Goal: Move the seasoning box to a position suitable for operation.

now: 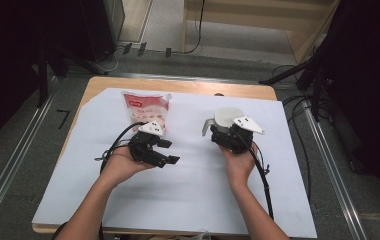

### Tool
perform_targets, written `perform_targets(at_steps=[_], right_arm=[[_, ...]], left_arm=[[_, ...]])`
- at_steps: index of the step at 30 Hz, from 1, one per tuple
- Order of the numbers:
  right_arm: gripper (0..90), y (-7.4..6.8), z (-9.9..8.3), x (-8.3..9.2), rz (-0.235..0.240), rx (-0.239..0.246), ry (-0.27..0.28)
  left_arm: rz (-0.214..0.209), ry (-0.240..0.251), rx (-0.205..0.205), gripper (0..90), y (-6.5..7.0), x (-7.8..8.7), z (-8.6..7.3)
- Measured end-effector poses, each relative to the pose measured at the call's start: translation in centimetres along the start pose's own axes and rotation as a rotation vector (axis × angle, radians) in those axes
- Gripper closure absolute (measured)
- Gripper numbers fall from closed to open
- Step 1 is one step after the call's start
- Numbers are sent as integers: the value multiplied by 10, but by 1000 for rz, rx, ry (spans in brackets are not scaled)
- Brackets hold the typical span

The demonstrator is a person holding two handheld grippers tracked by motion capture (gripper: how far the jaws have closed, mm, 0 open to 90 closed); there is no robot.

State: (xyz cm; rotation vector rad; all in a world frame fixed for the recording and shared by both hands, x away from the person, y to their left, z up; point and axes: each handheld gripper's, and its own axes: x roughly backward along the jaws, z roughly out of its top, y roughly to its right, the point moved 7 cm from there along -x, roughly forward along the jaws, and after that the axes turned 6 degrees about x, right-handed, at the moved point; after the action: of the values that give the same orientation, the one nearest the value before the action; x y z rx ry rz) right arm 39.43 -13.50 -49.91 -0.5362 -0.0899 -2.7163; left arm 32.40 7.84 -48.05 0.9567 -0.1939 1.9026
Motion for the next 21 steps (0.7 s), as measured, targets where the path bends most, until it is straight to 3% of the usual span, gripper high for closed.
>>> perform_targets(at_steps=[7, 11, 14, 15, 21], right_arm=[[111, -22, -18, 23, 38, -15, -10], [111, -29, -29, 30, 54, -60, -10], [111, -33, -33, 31, 51, -50, -10], [111, -40, -37, 32, 60, -56, -14], [111, -61, -45, 29, 75, -24, -28]], left_arm=[[7, -1, -9, 351, 1, -1, 0], [7, -1, -13, 352, 1, -2, 0], [8, 0, -13, 353, 1, -2, -1], [25, 0, -12, 353, 0, -2, -1], [21, 8, -11, 354, -1, -2, -1]])
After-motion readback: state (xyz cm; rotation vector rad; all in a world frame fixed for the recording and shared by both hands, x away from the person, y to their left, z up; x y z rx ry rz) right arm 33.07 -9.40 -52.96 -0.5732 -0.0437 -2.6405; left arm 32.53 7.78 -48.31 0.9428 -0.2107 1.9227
